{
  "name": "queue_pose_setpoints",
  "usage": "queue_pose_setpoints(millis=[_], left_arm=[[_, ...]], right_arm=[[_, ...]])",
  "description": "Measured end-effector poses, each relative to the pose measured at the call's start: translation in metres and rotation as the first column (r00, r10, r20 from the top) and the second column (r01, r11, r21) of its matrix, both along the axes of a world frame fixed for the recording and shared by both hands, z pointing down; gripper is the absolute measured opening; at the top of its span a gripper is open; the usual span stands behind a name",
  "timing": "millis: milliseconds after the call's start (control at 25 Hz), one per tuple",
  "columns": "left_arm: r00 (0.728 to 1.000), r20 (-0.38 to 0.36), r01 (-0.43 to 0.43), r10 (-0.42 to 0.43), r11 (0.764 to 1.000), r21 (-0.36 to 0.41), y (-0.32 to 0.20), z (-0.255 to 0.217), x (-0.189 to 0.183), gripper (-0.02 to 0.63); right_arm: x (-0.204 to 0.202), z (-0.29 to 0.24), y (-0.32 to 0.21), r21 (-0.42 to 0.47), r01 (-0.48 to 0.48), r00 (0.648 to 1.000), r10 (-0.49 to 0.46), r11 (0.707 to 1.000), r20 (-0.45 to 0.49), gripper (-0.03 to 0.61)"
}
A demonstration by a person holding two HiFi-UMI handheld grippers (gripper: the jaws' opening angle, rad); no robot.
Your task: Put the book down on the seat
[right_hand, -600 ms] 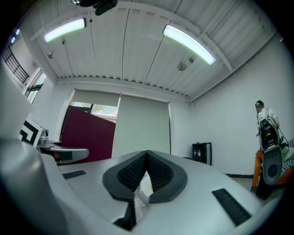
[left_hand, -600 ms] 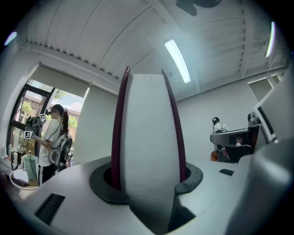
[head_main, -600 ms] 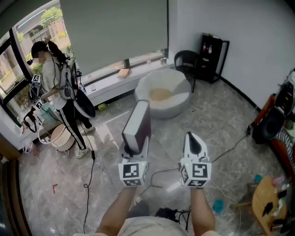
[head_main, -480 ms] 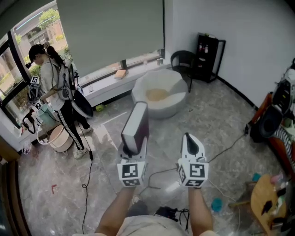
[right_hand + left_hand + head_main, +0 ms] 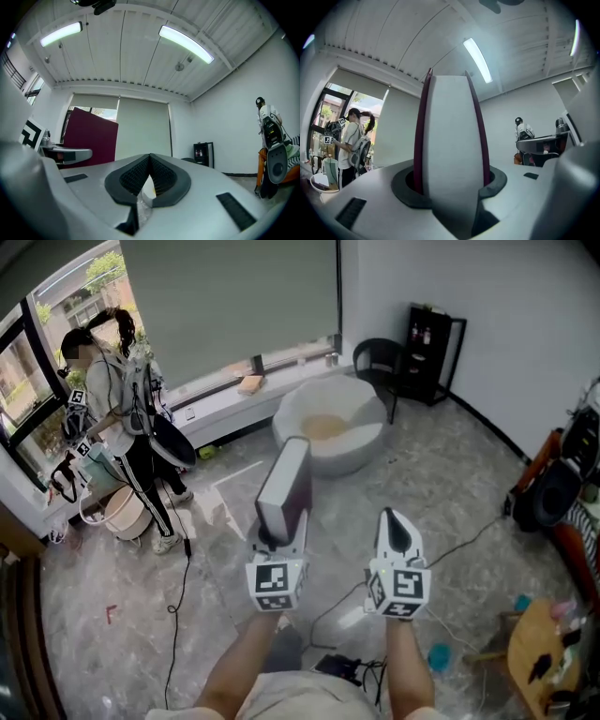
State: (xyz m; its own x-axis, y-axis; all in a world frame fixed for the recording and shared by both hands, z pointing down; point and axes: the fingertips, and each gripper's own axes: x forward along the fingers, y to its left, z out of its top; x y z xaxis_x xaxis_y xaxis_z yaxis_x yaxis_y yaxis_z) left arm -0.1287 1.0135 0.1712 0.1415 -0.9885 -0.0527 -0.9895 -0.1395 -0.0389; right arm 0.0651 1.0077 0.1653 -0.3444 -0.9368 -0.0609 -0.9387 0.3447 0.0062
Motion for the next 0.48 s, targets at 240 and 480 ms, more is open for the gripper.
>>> queue_pose_setpoints(millis=[240, 480], left_arm=[[1.0, -0.007, 0.017, -0.017, 1.0, 0.001, -0.019, 0.004, -0.017, 0.224], [1.0, -0.007, 0.024, -0.024, 1.0, -0.005, -0.058, 0.015, -0.04, 0.224]], right_arm=[[-0.018, -0.003, -0.018, 0.028, 0.011, 1.0, -0.011, 1.0, -0.011, 0.005], [-0.039, 0.009, -0.058, 0.015, 0.01, 1.0, -0.01, 1.0, -0.014, 0.005]])
